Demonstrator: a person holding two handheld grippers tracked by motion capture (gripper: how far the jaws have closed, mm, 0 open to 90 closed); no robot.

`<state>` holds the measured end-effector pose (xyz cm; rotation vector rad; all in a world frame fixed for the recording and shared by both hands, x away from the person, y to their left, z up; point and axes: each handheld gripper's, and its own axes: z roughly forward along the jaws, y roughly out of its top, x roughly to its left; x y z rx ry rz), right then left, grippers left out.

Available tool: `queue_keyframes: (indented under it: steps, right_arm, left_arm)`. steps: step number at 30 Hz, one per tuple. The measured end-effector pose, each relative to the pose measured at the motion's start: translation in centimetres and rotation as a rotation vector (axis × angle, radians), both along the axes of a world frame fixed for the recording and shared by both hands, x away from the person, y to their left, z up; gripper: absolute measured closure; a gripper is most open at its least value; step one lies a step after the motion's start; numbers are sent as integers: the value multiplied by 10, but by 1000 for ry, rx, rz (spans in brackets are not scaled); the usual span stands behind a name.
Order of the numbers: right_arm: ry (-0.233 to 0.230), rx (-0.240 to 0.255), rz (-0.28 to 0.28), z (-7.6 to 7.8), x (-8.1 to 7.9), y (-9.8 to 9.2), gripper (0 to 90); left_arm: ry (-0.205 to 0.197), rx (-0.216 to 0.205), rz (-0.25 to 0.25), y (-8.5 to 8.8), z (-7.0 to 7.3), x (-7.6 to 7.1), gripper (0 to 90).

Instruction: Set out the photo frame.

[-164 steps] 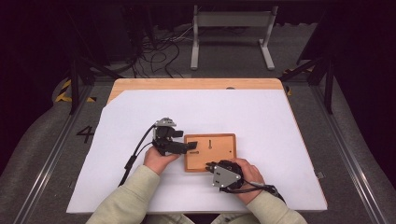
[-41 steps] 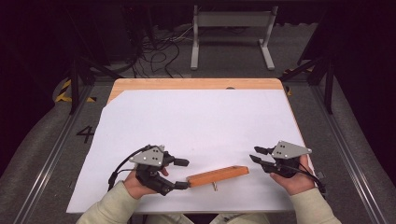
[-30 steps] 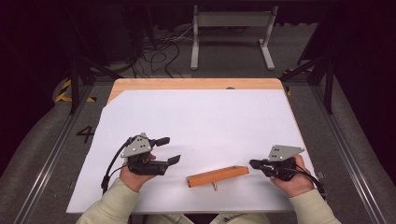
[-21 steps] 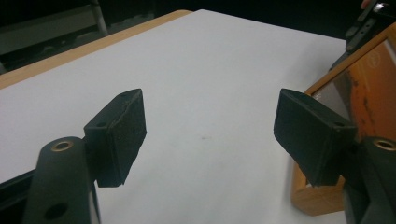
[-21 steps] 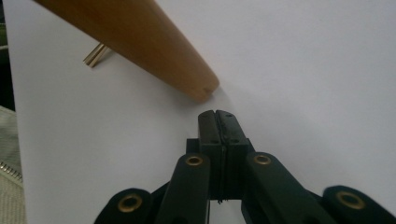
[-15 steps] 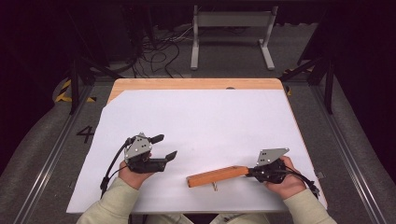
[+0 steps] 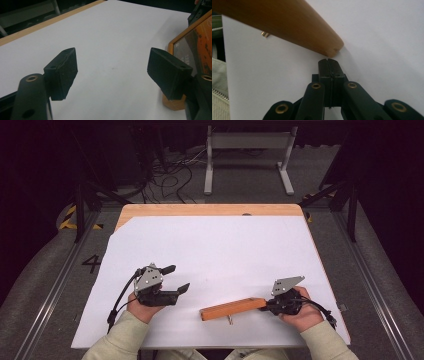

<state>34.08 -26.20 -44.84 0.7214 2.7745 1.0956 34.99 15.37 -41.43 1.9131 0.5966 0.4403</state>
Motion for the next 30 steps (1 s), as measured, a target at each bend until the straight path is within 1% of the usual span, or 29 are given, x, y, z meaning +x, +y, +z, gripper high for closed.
queue_keyframes:
  steps: [1, 2, 4, 5, 10, 11, 13, 16, 24, 26, 30]
  right_arm:
    - [10, 1, 5, 0, 0, 0, 900]
    - [15, -3, 15, 1, -1, 1, 900]
    - [21, -9, 18, 1, -2, 1, 900]
    - [33, -18, 31, 2, -4, 3, 900]
    - [20, -2, 37, 4, -4, 6, 900]
    - [9, 5, 30, 4, -4, 7, 900]
    - [5, 0, 22, 5, -3, 9, 900]
    - [4, 9, -1, 4, -1, 9, 900]
    - [-6, 53, -79, 4, 10, 9, 900]
    - [-8, 67, -91, 4, 14, 9, 900]
    - [-2, 74, -103, 4, 20, 12, 900]
  left_arm:
    - [3, 0, 1, 0, 0, 0, 245]
    - [4, 0, 2, 0, 0, 0, 245]
    - [5, 3, 2, 0, 0, 0, 244]
    - [4, 1, 2, 0, 0, 0, 243]
    - [5, 3, 1, 0, -1, 0, 242]
    - [4, 3, 1, 0, -1, 0, 242]
    - [4, 6, 0, 0, -1, 0, 242]
    - [5, 5, 0, -1, -1, 0, 242]
    - [5, 12, -1, -1, -2, 1, 241]
    - [6, 10, 2, -1, -2, 0, 241]
    - [12, 15, 5, -2, -4, 1, 240]
